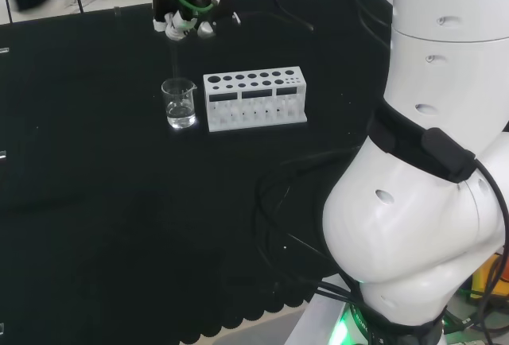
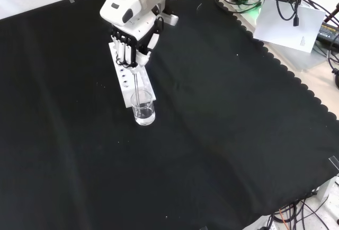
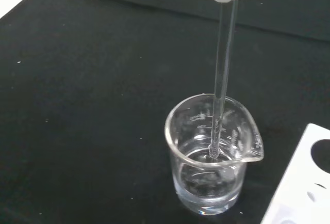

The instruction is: Stir in the beaker to the left of the white test tube rack with the glass rod.

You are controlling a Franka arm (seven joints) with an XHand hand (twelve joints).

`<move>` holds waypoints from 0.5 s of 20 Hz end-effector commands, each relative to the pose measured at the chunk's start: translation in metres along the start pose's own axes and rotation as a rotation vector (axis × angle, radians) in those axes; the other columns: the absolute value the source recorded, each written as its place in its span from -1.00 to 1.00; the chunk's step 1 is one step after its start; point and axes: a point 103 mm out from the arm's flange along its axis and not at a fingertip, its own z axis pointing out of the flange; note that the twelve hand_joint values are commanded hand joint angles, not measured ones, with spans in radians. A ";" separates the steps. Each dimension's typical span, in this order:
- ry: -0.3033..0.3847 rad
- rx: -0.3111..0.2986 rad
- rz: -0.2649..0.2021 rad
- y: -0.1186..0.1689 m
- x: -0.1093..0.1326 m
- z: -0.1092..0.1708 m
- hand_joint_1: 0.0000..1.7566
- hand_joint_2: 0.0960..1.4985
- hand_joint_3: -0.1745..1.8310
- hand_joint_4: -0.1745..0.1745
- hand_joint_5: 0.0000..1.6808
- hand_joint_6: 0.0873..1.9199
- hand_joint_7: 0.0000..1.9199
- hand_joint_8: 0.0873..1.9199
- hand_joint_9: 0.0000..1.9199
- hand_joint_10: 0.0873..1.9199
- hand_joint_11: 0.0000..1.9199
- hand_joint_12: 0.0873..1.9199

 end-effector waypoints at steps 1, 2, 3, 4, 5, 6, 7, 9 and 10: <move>0.006 -0.001 0.028 -0.008 -0.016 -0.001 0.61 0.33 -0.83 -1.00 0.38 -0.69 0.10 -0.10 0.26 -0.05 0.64 -0.55; 0.004 -0.001 0.032 -0.011 -0.017 -0.002 0.61 0.33 -0.83 -1.00 0.38 -0.69 0.10 -0.10 0.26 -0.04 0.64 -0.55; 0.001 -0.001 0.034 -0.014 -0.018 -0.002 0.61 0.33 -0.83 -1.00 0.38 -0.69 0.10 -0.10 0.26 -0.05 0.64 -0.55; 0.002 0.000 0.036 -0.016 -0.017 -0.002 0.61 0.33 -0.83 -1.00 0.38 -0.69 0.10 -0.10 0.26 -0.05 0.64 -0.55; 0.001 0.000 0.036 -0.018 -0.016 -0.002 0.61 0.33 -0.83 -1.00 0.38 -0.69 0.10 -0.10 0.26 -0.05 0.64 -0.55; 0.001 0.001 0.034 -0.020 -0.014 -0.002 0.61 0.33 -0.83 -1.00 0.38 -0.69 0.10 -0.10 0.26 -0.05 0.64 -0.55; 0.005 0.003 0.030 -0.021 -0.010 -0.002 0.61 0.33 -0.83 -1.00 0.38 -0.69 0.10 -0.10 0.26 -0.05 0.64 -0.55; 0.008 0.005 0.010 -0.024 0.002 -0.003 0.61 0.33 -0.83 -1.00 0.38 -0.69 0.10 -0.10 0.26 -0.05 0.64 -0.55; 0.007 0.005 0.003 -0.024 0.007 -0.003 0.61 0.33 -0.83 -1.00 0.38 -0.69 0.10 -0.10 0.26 -0.05 0.64 -0.55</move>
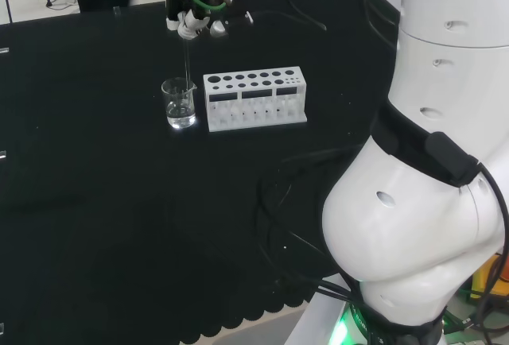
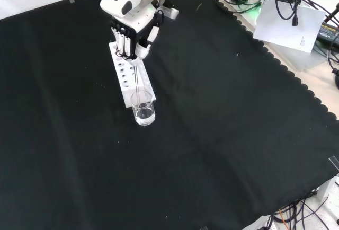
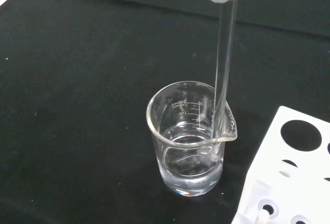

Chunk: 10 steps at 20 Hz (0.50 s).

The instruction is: Stir in the beaker to the left of the white test tube rack with the glass rod.

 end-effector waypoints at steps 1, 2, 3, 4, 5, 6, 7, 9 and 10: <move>0.003 0.003 -0.031 -0.004 0.021 0.000 0.61 0.33 -0.83 -1.00 0.38 -0.69 0.10 -0.10 0.27 -0.05 0.64 -0.55; 0.014 0.005 -0.037 -0.004 0.025 0.000 0.61 0.33 -0.83 -1.00 0.39 -0.69 0.10 -0.10 0.26 -0.05 0.64 -0.55; 0.020 0.008 -0.048 -0.004 0.031 0.002 0.61 0.33 -0.83 -1.00 0.39 -0.69 0.10 -0.10 0.26 -0.05 0.64 -0.55; 0.023 0.010 -0.053 -0.003 0.034 0.003 0.61 0.33 -0.83 -1.00 0.39 -0.69 0.10 -0.10 0.26 -0.05 0.64 -0.55; 0.026 0.013 -0.059 -0.001 0.037 0.005 0.61 0.33 -0.83 -1.00 0.39 -0.69 0.10 -0.10 0.27 -0.05 0.64 -0.55; 0.025 0.014 -0.062 0.000 0.039 0.007 0.61 0.33 -0.83 -1.00 0.39 -0.69 0.10 -0.10 0.27 -0.05 0.64 -0.55; 0.024 0.015 -0.066 0.002 0.040 0.008 0.61 0.33 -0.83 -1.00 0.39 -0.69 0.10 -0.10 0.27 -0.05 0.64 -0.55; 0.026 0.010 -0.068 0.007 0.038 0.008 0.61 0.33 -0.83 -1.00 0.39 -0.69 0.10 -0.10 0.27 -0.05 0.64 -0.55; 0.023 0.006 -0.067 0.010 0.035 0.007 0.61 0.33 -0.83 -1.00 0.39 -0.69 0.10 -0.10 0.27 -0.05 0.64 -0.55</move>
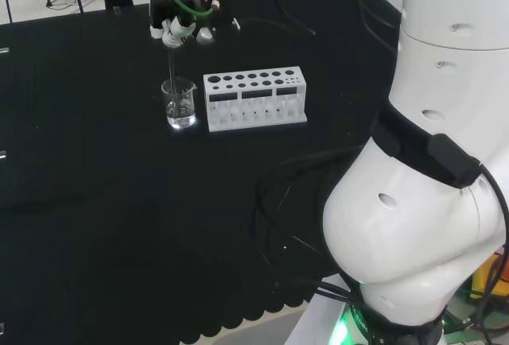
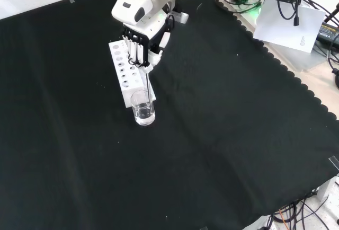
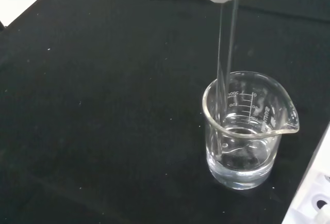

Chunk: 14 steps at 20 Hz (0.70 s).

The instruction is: Stir in the beaker to the left of the white test tube rack with the glass rod.

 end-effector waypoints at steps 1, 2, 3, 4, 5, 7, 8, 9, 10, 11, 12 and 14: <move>-0.003 -0.011 -0.008 0.012 -0.003 -0.002 0.61 0.33 -0.83 -1.00 0.39 -0.69 0.10 -0.10 0.27 -0.05 0.64 -0.55; -0.010 -0.009 -0.006 0.014 -0.005 -0.002 0.61 0.33 -0.83 -1.00 0.39 -0.69 0.10 -0.10 0.27 -0.05 0.64 -0.55; -0.016 -0.009 -0.002 0.017 -0.010 -0.004 0.61 0.33 -0.83 -1.00 0.39 -0.69 0.10 -0.10 0.26 -0.05 0.64 -0.55; -0.019 -0.010 0.001 0.018 -0.013 -0.004 0.61 0.33 -0.83 -1.00 0.39 -0.70 0.10 -0.10 0.26 -0.05 0.64 -0.55; -0.022 -0.012 0.007 0.019 -0.018 -0.005 0.61 0.33 -0.83 -1.00 0.39 -0.70 0.10 -0.10 0.26 -0.05 0.64 -0.55; -0.021 -0.010 0.017 0.017 -0.023 -0.005 0.61 0.33 -0.83 -1.00 0.39 -0.70 0.10 -0.10 0.26 -0.05 0.64 -0.55; -0.022 0.000 0.023 0.014 -0.027 -0.004 0.61 0.33 -0.83 -1.00 0.39 -0.70 0.10 -0.10 0.27 -0.05 0.64 -0.55; -0.022 0.006 0.026 0.012 -0.029 -0.004 0.61 0.33 -0.83 -1.00 0.39 -0.70 0.10 -0.10 0.27 -0.05 0.64 -0.55; -0.023 0.006 0.029 0.010 -0.030 -0.004 0.61 0.33 -0.83 -1.00 0.39 -0.70 0.10 -0.10 0.27 -0.05 0.64 -0.55; -0.023 0.007 0.036 0.007 -0.031 -0.004 0.61 0.33 -0.83 -1.00 0.39 -0.70 0.10 -0.10 0.27 -0.05 0.64 -0.55; -0.023 0.006 0.040 0.004 -0.031 -0.004 0.61 0.33 -0.83 -1.00 0.39 -0.70 0.10 -0.10 0.26 -0.05 0.64 -0.55; -0.026 0.003 0.037 0.000 -0.026 -0.004 0.61 0.33 -0.83 -1.00 0.39 -0.70 0.10 -0.10 0.27 -0.05 0.64 -0.55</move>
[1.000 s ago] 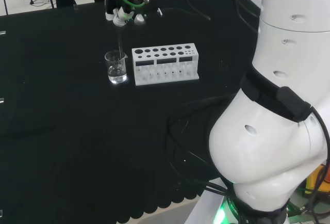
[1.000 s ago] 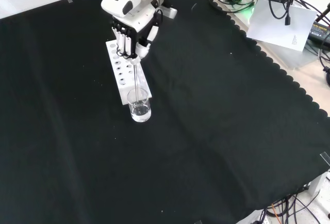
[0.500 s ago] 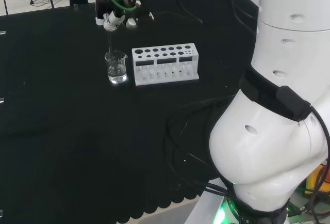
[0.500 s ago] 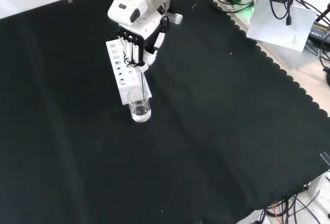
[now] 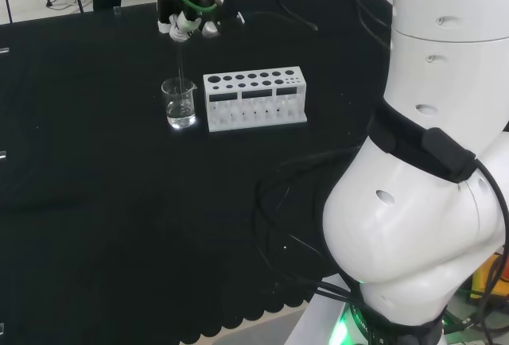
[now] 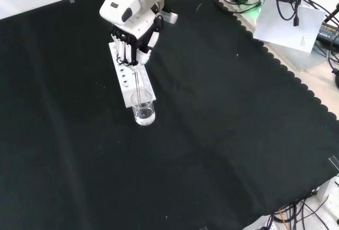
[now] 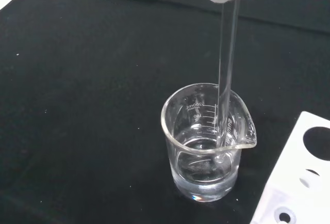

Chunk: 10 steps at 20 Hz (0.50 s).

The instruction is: Stir in the beaker to the left of the white test tube rack with the glass rod.

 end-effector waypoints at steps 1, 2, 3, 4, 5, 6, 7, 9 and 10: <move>-0.007 -0.001 0.002 -0.013 0.007 0.000 0.61 0.33 -0.83 -1.00 0.39 -0.70 0.10 -0.11 0.27 -0.05 0.64 -0.55; -0.010 0.000 -0.007 -0.013 0.012 0.000 0.61 0.33 -0.83 -1.00 0.39 -0.70 0.10 -0.11 0.27 -0.05 0.64 -0.56; -0.012 0.001 -0.018 -0.011 0.019 0.000 0.61 0.33 -0.83 -1.00 0.39 -0.70 0.10 -0.11 0.26 -0.05 0.64 -0.56; -0.014 0.002 -0.023 -0.011 0.022 0.000 0.61 0.33 -0.83 -1.00 0.39 -0.70 0.10 -0.11 0.26 -0.05 0.64 -0.56; -0.015 0.002 -0.033 -0.007 0.028 0.000 0.61 0.33 -0.83 -1.00 0.39 -0.70 0.10 -0.11 0.26 -0.05 0.64 -0.56; -0.010 0.001 -0.042 -0.003 0.032 0.001 0.61 0.33 -0.83 -1.00 0.39 -0.70 0.10 -0.11 0.26 -0.05 0.64 -0.56; -0.010 -0.002 -0.045 -0.001 0.033 0.001 0.61 0.33 -0.83 -1.00 0.39 -0.70 0.11 -0.11 0.26 -0.04 0.64 -0.56; -0.010 -0.006 -0.047 0.004 0.033 0.001 0.61 0.33 -0.83 -1.00 0.39 -0.70 0.11 -0.11 0.26 -0.04 0.64 -0.56; -0.011 -0.008 -0.043 0.008 0.030 0.001 0.61 0.33 -0.83 -1.00 0.39 -0.70 0.10 -0.11 0.26 -0.04 0.64 -0.56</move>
